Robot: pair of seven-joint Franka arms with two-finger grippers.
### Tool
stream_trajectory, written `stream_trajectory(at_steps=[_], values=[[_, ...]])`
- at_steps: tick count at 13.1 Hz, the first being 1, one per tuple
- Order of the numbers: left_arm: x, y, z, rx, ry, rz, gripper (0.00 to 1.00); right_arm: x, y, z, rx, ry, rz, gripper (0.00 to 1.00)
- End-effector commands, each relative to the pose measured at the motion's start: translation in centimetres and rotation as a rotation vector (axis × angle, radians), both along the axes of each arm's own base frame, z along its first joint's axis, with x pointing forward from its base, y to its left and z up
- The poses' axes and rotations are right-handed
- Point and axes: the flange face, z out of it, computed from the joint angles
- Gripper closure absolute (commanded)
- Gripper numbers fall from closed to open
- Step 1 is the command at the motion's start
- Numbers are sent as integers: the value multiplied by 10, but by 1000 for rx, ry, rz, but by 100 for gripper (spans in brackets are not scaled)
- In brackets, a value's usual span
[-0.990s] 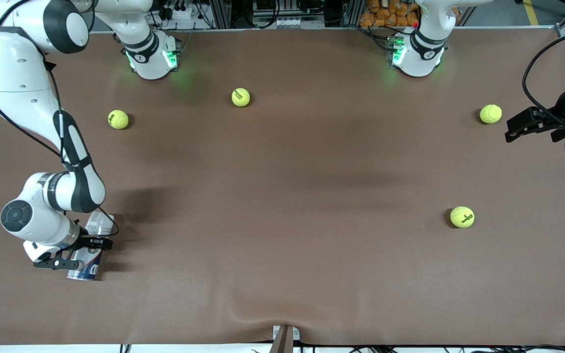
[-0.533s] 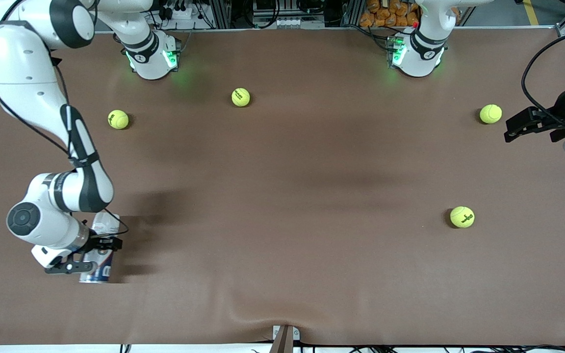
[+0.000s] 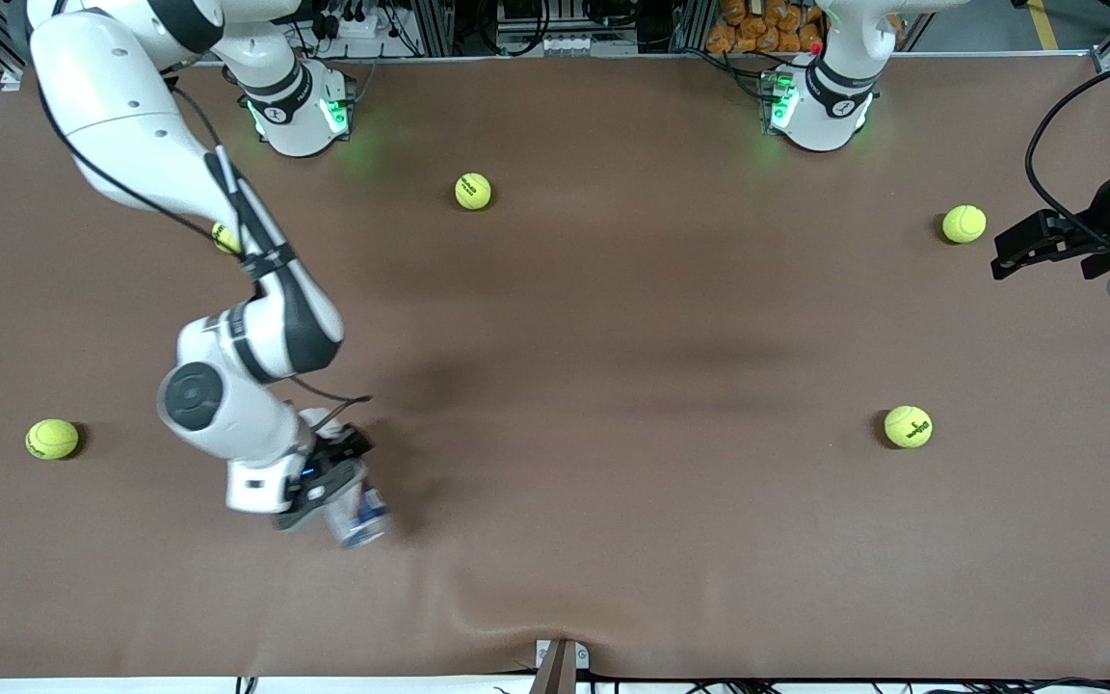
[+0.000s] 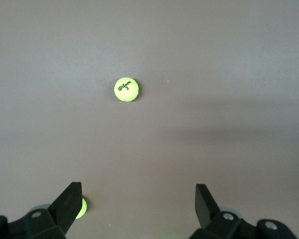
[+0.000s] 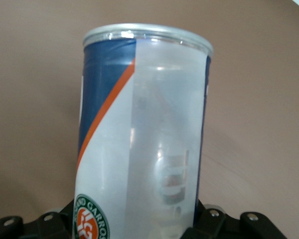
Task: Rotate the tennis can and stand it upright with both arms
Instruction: 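Lift the can with the right gripper and lay it mid-table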
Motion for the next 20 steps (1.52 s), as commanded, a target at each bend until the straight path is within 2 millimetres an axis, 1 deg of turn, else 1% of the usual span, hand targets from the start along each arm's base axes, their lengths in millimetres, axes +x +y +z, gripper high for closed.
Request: stream_trajectory(at_steps=[1,2,3,4,5,6,8,9,11,13,14,16,17,18,19,20], values=[[-1,2,0,0,11,-13,0,-23,61,9,40,-10,183,25],[-1,3,0,0,11,-11,0,-38,97,10,33,-16,254,25],[-1,4,-1,0,12,-8,0,-55,134,10,3,-51,375,25],[0,4,-1,0,14,-8,0,-67,158,4,-34,-87,486,25],[-1,3,-2,2,18,-10,0,-80,178,-2,-57,-94,540,25],[-1,3,-4,2,24,-11,0,-100,207,-4,-78,-100,601,25],[0,4,-4,1,28,-10,0,-124,238,-15,-155,-127,689,25],[0,3,-5,1,29,-10,0,-130,245,-25,-200,-131,705,25],[5,3,-16,0,52,-7,0,-138,252,-43,-253,-132,730,25],[8,-3,-24,1,72,-20,0,-144,260,-56,-271,-135,747,25],[8,-6,-25,1,74,-23,0,-145,261,-61,-284,-144,752,22],[8,-9,-28,1,80,-25,0,-148,266,-67,-298,-162,766,15],[11,-9,-37,3,102,-26,0,-149,267,-68,-302,-166,769,0],[14,-6,-45,5,122,-22,0,-146,265,-65,-312,-174,777,0],[14,-6,-46,5,124,-22,0,-141,259,-60,-331,-194,794,0],[16,-6,-49,4,130,-23,0,-142,259,-57,-355,-203,817,0]])
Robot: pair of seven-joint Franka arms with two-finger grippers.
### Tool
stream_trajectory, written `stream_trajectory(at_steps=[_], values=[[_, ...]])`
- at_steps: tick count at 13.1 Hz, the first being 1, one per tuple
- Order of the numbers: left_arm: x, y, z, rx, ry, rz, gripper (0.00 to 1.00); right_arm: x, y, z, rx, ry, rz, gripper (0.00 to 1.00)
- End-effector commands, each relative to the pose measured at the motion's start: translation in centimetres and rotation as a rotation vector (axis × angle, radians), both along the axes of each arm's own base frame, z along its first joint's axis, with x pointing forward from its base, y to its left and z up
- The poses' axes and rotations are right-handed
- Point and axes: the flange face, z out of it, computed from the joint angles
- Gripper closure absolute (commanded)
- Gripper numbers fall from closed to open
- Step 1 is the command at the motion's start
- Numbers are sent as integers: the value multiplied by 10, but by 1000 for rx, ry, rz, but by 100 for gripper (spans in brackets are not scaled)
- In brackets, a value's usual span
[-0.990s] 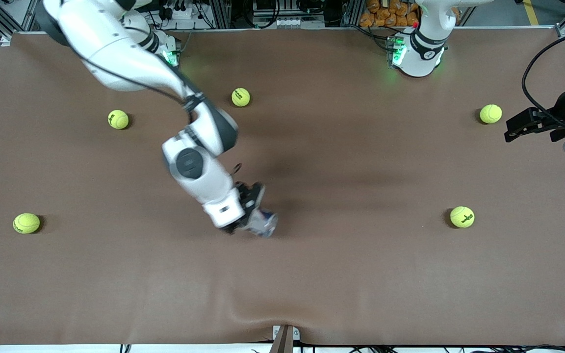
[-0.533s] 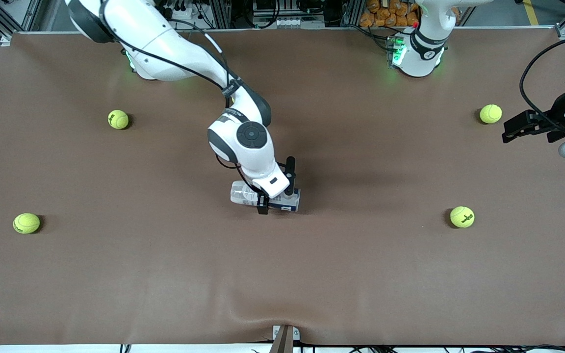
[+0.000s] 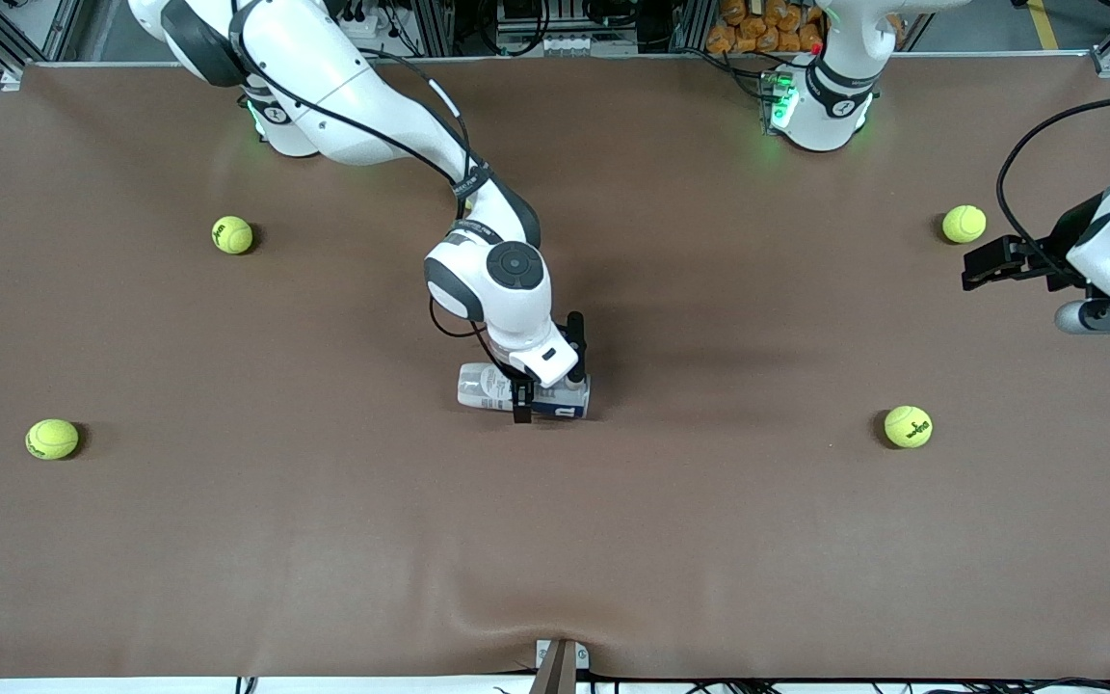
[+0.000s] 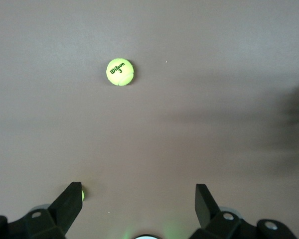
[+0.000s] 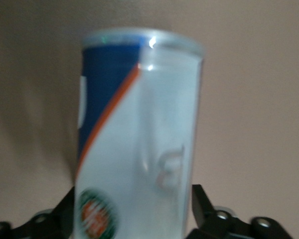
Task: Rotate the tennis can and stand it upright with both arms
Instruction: 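Lift the can with the right gripper and lay it mid-table, then open the right gripper and withdraw while the left gripper approaches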
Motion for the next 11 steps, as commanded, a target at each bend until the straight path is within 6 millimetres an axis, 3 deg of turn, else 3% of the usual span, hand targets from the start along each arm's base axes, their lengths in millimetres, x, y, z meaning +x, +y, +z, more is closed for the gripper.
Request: stream_trajectory(at_steps=[1,2,4,6,8,9,11], values=[[7,1,-12,-3,29,-7,0,2,2,27,-28,-61,54,0],[13,-1,-25,-12,49,-5,0,-2,3,39,-37,-59,51,0],[15,-4,-30,-13,57,-6,0,-16,6,72,-96,-14,19,0],[17,-5,-35,-56,66,1,0,-21,-1,122,-108,-15,-76,0],[24,-13,-51,-121,94,17,0,-19,-14,155,-76,-2,-205,0],[28,-17,-55,-134,80,20,0,-10,-26,166,-40,6,-281,0],[39,-28,-54,-204,10,34,0,27,-79,189,42,4,-519,0]])
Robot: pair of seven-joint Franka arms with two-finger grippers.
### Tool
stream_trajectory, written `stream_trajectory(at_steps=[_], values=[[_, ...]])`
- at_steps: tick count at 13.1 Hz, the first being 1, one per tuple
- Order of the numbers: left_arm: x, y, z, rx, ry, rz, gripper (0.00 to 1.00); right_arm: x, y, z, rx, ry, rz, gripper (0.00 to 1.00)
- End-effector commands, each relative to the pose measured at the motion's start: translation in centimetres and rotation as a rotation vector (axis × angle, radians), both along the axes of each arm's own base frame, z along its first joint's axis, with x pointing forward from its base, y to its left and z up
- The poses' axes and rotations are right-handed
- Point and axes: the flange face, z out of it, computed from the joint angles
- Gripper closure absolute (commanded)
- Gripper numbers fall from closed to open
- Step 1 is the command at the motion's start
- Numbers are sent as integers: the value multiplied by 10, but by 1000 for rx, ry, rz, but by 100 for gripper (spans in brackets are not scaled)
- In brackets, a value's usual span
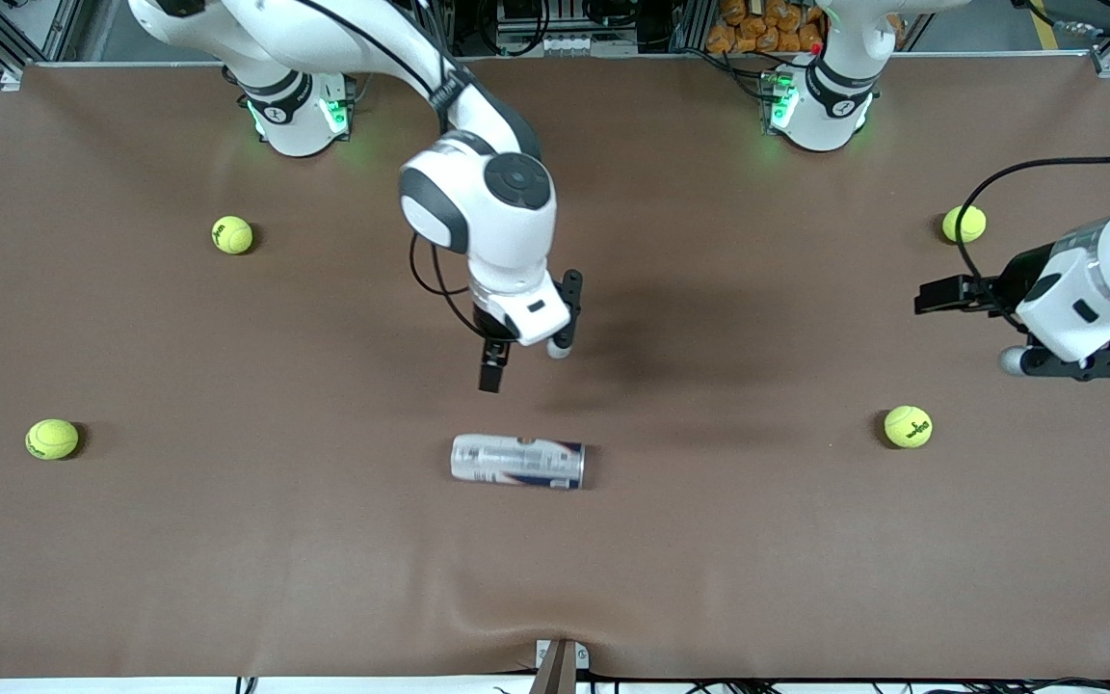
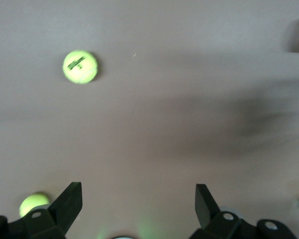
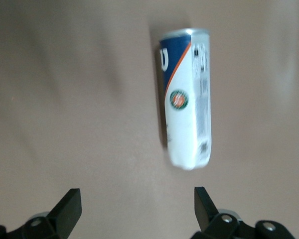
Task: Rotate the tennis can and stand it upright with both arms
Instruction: 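Open the right gripper and withdraw while the left gripper approaches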
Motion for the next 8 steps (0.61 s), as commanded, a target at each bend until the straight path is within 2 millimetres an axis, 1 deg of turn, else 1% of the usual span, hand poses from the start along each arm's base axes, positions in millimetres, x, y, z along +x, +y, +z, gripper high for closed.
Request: stream_trajectory(at_steps=[1,2,3,4,5,6,7,8], values=[[15,-13,-8,-90,-30,28,0,42,-77,30,97,-19,-293,0],[19,-16,-18,-123,-20,38,0,56,-104,45,123,-42,-386,0],[27,-18,-28,-142,-33,48,0,66,-128,59,143,-65,-460,0],[34,-20,-36,-149,-53,54,0,71,-146,72,159,-80,-522,0],[41,-24,-47,-152,-63,52,0,77,-170,82,161,-87,-588,0],[46,-27,-51,-153,-75,51,0,76,-192,94,159,-82,-654,0],[48,-32,-53,-153,-86,48,0,71,-219,105,157,-65,-736,0],[49,-32,-58,-153,-84,48,0,64,-252,115,159,-44,-831,0]])
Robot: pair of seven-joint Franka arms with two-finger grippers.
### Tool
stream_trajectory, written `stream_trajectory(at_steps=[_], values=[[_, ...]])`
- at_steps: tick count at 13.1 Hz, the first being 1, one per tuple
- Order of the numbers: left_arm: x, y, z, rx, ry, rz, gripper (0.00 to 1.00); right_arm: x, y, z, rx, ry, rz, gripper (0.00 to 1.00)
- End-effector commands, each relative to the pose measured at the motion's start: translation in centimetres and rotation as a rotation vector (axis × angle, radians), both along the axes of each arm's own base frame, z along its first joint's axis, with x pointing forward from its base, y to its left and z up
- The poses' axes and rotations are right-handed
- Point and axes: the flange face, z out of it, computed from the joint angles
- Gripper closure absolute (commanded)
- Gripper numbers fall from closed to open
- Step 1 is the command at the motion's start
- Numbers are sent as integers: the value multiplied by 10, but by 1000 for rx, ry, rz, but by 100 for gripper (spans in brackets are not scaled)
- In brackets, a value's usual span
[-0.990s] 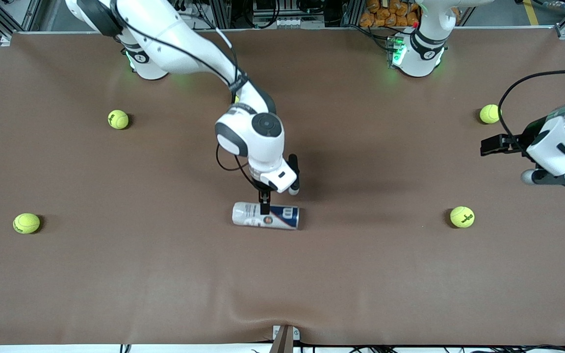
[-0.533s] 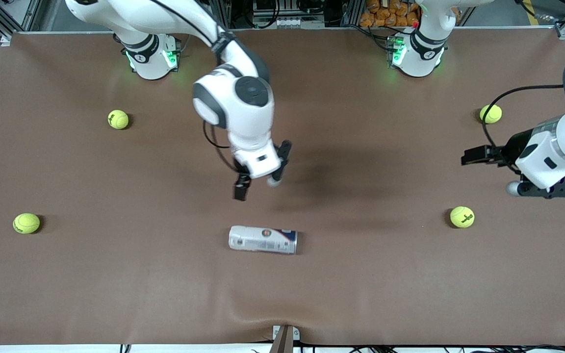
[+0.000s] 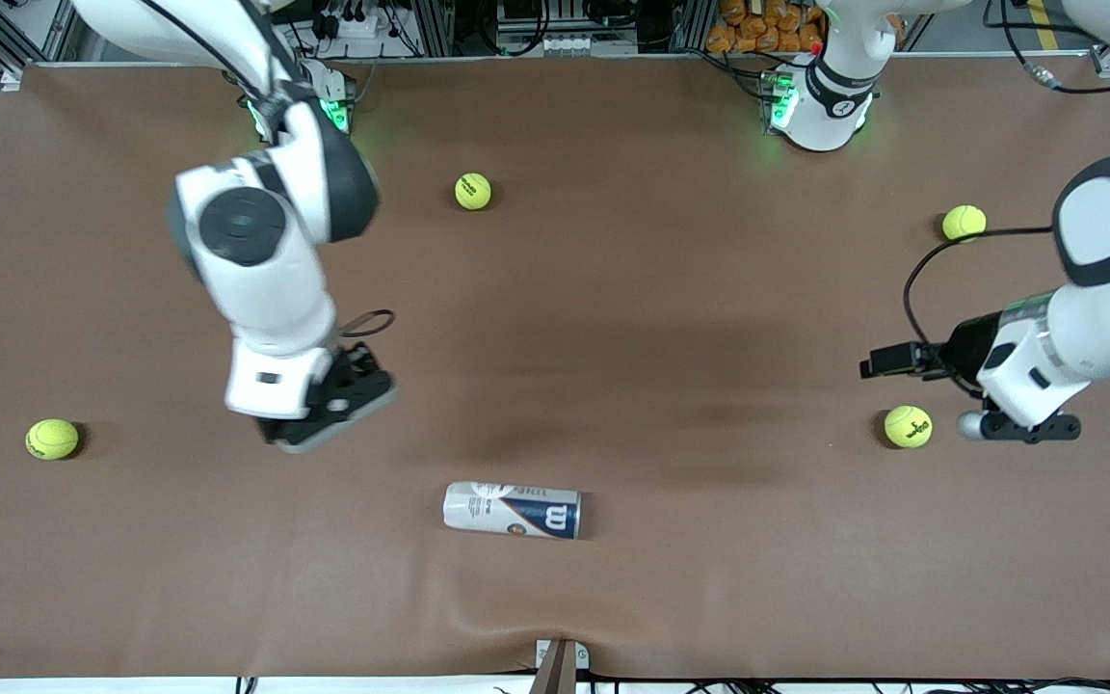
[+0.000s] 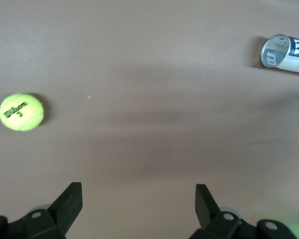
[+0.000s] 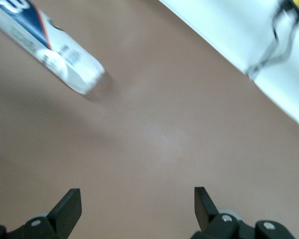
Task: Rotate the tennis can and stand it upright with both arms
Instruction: 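Open the right gripper and withdraw while the left gripper approaches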
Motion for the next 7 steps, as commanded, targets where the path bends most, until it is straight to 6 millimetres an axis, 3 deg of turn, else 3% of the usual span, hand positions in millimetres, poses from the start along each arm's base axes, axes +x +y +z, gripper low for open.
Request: stream_trajectory(at_steps=[1,5,7], values=[[7,-7,1,-17,-20,0,0,-32,-70,28,47,60,-202,0],[21,-14,-9,-166,-73,35,0,-47,-167,68,47,105,-380,0],[32,-20,-29,-284,-92,50,0,-62,-196,89,71,126,-440,0]])
